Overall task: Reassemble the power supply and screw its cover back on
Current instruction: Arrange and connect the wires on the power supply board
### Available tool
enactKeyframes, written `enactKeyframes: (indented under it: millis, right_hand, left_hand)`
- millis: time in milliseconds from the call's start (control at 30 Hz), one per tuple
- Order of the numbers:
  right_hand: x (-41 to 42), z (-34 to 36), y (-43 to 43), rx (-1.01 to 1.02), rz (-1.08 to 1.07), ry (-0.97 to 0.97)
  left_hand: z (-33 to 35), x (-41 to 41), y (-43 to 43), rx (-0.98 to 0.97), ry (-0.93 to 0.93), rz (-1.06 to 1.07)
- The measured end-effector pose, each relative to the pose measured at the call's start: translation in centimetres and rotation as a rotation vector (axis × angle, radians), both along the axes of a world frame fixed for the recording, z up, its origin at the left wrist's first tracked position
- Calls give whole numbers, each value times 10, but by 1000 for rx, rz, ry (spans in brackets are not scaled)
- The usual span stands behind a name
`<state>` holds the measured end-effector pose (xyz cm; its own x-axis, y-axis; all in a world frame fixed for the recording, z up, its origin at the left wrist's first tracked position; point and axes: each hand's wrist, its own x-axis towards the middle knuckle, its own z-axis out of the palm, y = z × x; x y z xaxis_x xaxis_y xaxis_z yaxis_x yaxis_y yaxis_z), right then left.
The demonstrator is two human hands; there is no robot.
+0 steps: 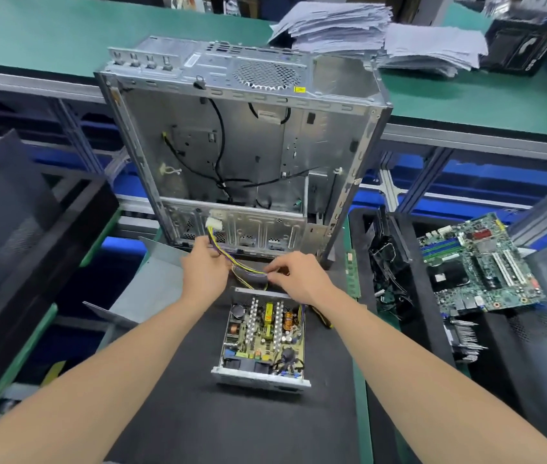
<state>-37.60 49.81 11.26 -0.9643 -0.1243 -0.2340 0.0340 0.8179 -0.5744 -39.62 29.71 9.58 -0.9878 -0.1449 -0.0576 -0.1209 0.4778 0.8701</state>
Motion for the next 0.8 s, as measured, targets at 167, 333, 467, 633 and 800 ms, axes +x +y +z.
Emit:
enactKeyframes:
  millis: [167, 333, 467, 633, 800]
  right_hand:
    - [-5, -11, 4, -48, -205, 3]
    - [-11, -11, 4, -48, -259, -74]
    - [-9, -2, 15, -129, -291, -76]
    - [1, 18, 40, -283, -388, -304]
    - [16, 28, 37, -152, -309, -437]
  left_hand:
    - [-5, 5, 5, -251, -151, -136]
    - [-4, 9, 10, -419, -4, -381]
    - [1, 8, 13, -405, 112, -767]
    - [7, 3, 19, -429, 137, -885]
    - [7, 8, 32, -441, 135, -986]
